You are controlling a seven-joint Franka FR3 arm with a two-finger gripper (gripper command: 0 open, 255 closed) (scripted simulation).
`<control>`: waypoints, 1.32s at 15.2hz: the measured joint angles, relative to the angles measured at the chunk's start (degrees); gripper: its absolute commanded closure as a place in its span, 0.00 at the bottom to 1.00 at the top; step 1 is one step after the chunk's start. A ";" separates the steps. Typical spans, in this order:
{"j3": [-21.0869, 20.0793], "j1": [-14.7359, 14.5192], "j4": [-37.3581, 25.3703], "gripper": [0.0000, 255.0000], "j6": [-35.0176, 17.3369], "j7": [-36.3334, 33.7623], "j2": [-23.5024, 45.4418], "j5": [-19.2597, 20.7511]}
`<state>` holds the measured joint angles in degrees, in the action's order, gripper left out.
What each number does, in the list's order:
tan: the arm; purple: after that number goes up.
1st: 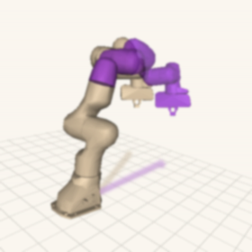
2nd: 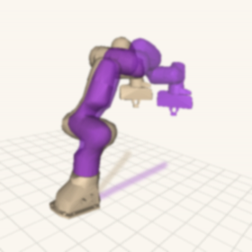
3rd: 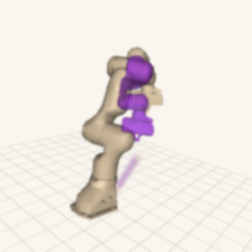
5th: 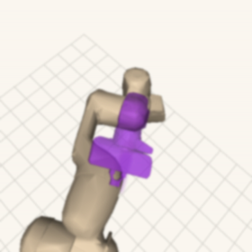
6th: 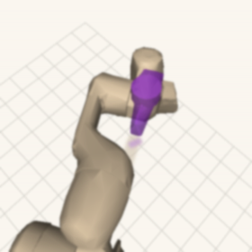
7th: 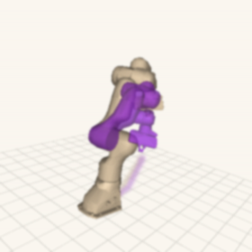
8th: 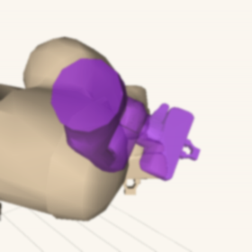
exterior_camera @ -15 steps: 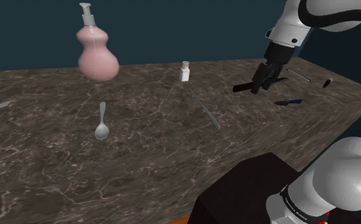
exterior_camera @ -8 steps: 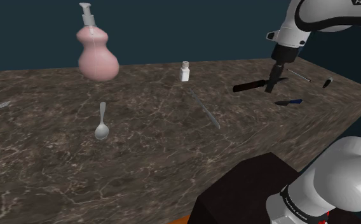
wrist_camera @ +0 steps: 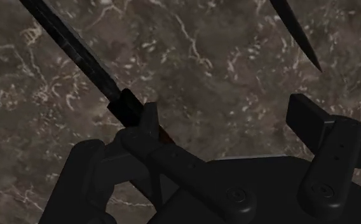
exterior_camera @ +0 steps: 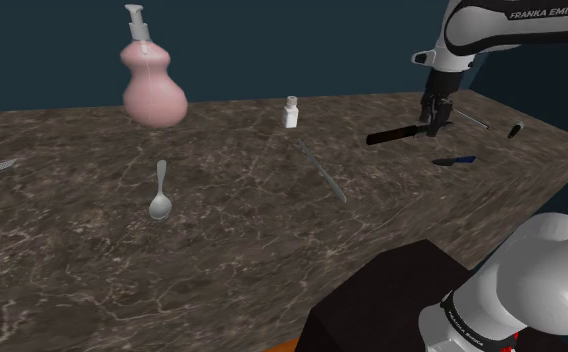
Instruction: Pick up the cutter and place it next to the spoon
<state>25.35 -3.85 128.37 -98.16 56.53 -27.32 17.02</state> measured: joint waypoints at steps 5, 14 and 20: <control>5.37 -2.47 -6.90 0.00 -4.58 15.91 9.39 2.10; 7.45 -2.44 -3.57 0.00 -11.11 19.13 12.09 2.74; 7.55 -2.41 -3.31 0.00 -11.49 19.17 12.20 2.76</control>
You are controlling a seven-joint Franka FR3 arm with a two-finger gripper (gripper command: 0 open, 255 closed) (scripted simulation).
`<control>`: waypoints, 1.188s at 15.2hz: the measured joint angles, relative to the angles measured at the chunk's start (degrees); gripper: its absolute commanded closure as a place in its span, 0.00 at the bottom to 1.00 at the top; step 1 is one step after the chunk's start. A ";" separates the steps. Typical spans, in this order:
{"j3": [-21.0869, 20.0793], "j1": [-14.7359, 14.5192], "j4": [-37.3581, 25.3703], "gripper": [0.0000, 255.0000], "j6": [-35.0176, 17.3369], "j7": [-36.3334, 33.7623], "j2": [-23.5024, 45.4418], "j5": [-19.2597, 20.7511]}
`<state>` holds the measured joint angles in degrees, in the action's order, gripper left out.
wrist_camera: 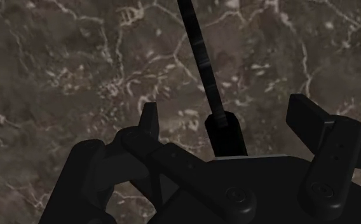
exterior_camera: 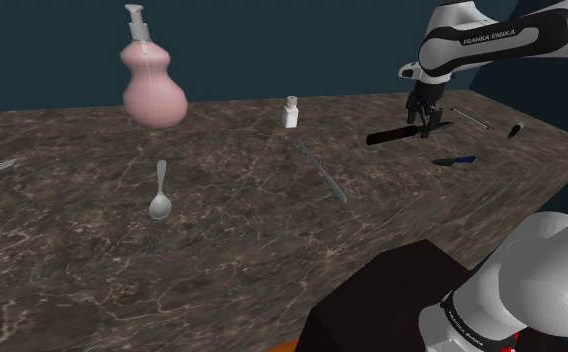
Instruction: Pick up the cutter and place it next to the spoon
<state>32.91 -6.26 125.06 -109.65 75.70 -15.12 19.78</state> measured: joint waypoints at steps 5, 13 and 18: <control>0.00 0.00 -0.02 1.00 -0.01 0.00 -0.01 0.01; -0.10 0.00 -0.65 1.00 0.83 0.15 -0.22 0.00; -0.83 -0.22 -3.78 1.00 4.65 0.44 -0.94 -0.24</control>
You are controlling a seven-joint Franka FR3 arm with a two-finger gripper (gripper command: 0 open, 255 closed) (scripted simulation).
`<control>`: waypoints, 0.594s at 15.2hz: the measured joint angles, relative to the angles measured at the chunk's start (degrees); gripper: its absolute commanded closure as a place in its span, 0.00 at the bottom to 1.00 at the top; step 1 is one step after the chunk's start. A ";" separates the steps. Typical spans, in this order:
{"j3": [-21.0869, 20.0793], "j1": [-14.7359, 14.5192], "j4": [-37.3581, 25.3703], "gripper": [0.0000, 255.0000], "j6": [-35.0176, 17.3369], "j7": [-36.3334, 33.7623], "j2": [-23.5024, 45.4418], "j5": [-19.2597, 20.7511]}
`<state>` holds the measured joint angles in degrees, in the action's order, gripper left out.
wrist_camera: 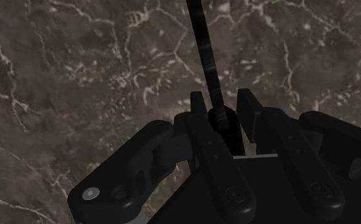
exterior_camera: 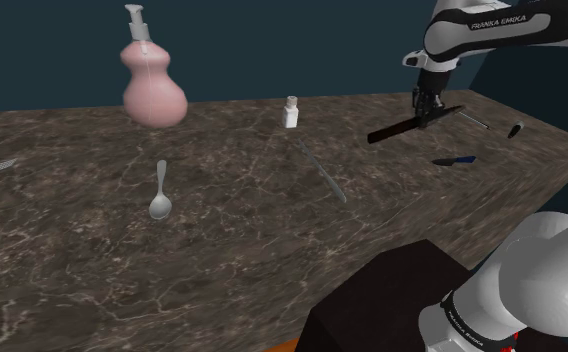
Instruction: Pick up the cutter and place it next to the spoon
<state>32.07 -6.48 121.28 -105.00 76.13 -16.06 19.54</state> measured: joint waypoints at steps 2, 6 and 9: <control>-0.14 0.00 -1.46 1.00 1.64 0.40 -0.25 -0.05; -0.61 -0.16 -4.29 1.00 4.69 0.81 -0.49 -0.29; -0.90 -0.24 -6.37 1.00 6.88 1.18 -0.63 -0.43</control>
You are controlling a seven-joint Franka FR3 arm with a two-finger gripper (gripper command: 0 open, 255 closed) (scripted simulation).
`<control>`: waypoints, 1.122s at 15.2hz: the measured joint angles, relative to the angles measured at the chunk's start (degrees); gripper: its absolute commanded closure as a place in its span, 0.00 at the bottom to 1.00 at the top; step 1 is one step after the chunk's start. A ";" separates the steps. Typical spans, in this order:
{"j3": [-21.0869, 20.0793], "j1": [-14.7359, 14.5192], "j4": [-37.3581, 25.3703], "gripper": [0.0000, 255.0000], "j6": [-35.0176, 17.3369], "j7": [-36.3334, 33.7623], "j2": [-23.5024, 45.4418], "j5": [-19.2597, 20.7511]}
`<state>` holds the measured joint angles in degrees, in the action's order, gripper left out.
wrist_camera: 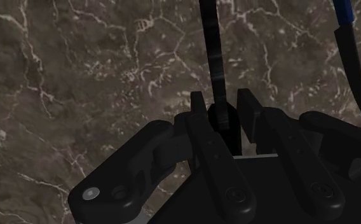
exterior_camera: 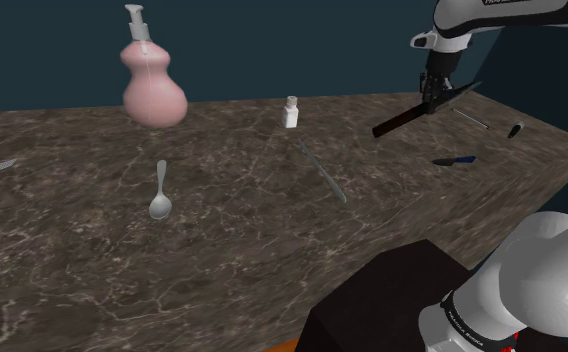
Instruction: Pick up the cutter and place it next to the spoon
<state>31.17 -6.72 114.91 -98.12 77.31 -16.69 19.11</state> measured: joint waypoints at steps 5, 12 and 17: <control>-0.35 -0.23 -4.07 1.00 3.64 0.76 0.42 -0.44; -4.97 -1.88 -3.14 1.00 7.22 -4.77 -2.72 -0.66; -10.53 -4.09 -0.40 1.00 8.85 -12.34 -5.21 -2.06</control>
<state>20.64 -10.81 114.51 -89.28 64.97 -21.90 17.05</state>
